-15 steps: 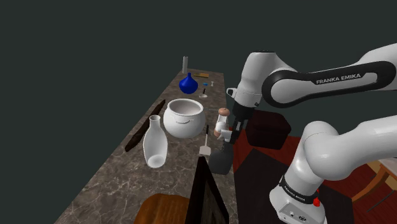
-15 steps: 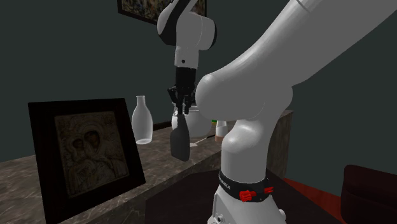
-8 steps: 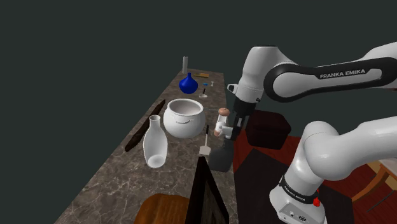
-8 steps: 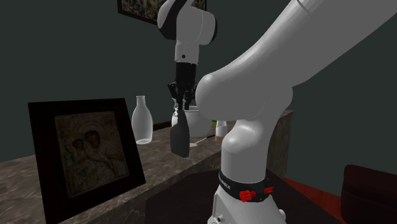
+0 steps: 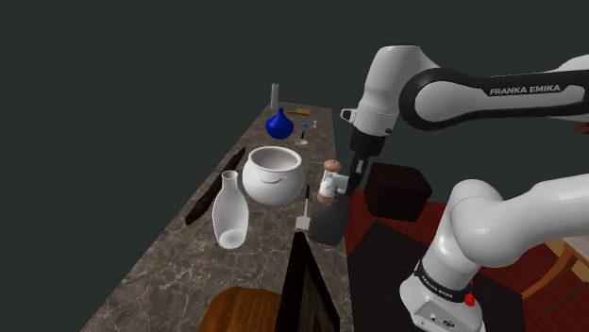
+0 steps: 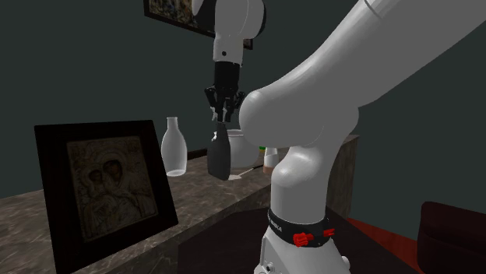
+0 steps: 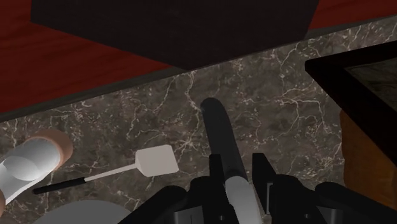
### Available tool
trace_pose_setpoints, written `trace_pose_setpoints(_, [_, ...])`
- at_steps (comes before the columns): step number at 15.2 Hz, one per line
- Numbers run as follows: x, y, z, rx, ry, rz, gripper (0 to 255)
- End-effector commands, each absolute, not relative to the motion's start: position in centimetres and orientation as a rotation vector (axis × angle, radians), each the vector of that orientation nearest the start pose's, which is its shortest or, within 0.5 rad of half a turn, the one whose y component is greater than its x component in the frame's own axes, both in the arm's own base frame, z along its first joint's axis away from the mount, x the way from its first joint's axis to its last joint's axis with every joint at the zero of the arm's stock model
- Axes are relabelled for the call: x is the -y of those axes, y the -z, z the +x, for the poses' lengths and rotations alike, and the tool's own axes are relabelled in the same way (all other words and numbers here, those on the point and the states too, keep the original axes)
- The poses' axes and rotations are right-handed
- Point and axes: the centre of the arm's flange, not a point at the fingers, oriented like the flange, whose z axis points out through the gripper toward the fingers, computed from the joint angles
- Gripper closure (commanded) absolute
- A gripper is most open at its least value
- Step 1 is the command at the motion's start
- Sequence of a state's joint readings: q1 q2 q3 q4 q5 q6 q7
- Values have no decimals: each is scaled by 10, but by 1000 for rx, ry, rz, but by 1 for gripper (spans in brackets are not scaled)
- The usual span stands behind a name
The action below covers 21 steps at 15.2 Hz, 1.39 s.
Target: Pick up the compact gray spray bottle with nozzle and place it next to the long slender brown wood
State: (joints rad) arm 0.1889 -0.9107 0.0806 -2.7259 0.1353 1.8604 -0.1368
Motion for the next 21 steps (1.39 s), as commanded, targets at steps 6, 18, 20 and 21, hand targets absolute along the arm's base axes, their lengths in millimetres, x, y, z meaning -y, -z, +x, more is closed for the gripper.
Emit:
trace_pose_setpoints(6, [-86, -512, 274, 521, 63, -3028, 255])
trace_pose_setpoints(18, [-86, -576, 274, 521, 63, -3028, 255])
trace_pose_setpoints(20, [-86, -586, 274, 521, 63, -3028, 255])
trace_pose_setpoints(21, [-86, -592, 274, 521, 63, -3028, 255])
